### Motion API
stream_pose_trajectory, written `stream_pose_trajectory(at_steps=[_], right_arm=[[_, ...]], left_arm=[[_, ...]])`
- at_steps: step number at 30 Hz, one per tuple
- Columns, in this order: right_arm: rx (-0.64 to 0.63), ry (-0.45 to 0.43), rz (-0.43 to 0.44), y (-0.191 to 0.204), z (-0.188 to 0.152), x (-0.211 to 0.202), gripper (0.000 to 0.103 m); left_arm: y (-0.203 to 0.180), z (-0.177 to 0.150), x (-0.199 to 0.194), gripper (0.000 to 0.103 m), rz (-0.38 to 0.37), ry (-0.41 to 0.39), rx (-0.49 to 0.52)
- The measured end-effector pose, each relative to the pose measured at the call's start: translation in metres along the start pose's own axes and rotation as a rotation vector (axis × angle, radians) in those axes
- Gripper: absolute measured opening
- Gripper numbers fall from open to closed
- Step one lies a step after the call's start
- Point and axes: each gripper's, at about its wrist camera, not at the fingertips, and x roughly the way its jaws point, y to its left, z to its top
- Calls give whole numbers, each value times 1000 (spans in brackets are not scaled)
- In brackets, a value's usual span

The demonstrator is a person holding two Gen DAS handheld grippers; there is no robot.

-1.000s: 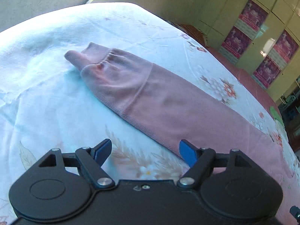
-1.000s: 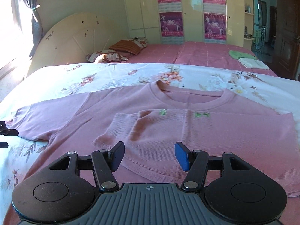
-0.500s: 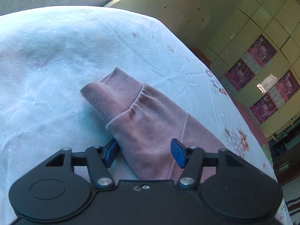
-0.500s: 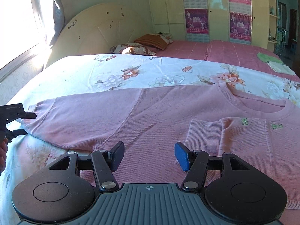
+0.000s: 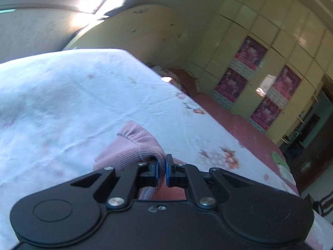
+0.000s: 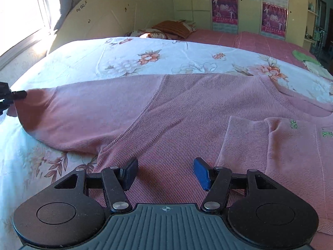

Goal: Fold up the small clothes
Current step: 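Fold the held sleeve across the sweatshirt front with the left tool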

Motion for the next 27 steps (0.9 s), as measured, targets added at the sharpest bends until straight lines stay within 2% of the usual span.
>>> stream_pose_trajectory(at_steps=[4,6,9,12,15,17,19,20,21,22,24,27], right_arm=[[56,-65,-10,-21,4,-33,59],[80,-88,-40,-38,3,-52,59],[133,-114,-96,-72,-3,-81,59],[174,-118,-164,-107,-14,-107,59],[228,-104,-207,-138,-26,-125,59],[272,-94,-210,-156,-35,-135,59],[310,-98,-188,-166,-41,-143,59],[317,-100,-184,-167,-42,-145,59],[318,-103,-175,-167,-43,-149,59],[317,-106,-165,-166,-42,-149,59],[303,-116,-133,-159,-43,-150,59],[259,-115,-86,-139,-36,-143,59]], left_arm=[[-86,-12,-14,5,-194,19,140],[-132,-29,-14,5,-293,53,201],[-199,-73,-8,5,-431,144,299],[-249,-124,6,5,-517,255,393],[-277,-174,21,6,-522,359,503],[-284,-196,28,18,-504,427,562],[-284,-203,24,50,-505,463,598],[-281,-202,18,60,-511,445,611],[-278,-198,8,77,-504,400,623],[-273,-194,2,86,-495,364,621],[-262,-181,-12,86,-477,322,596],[-234,-154,-20,86,-399,292,502]])
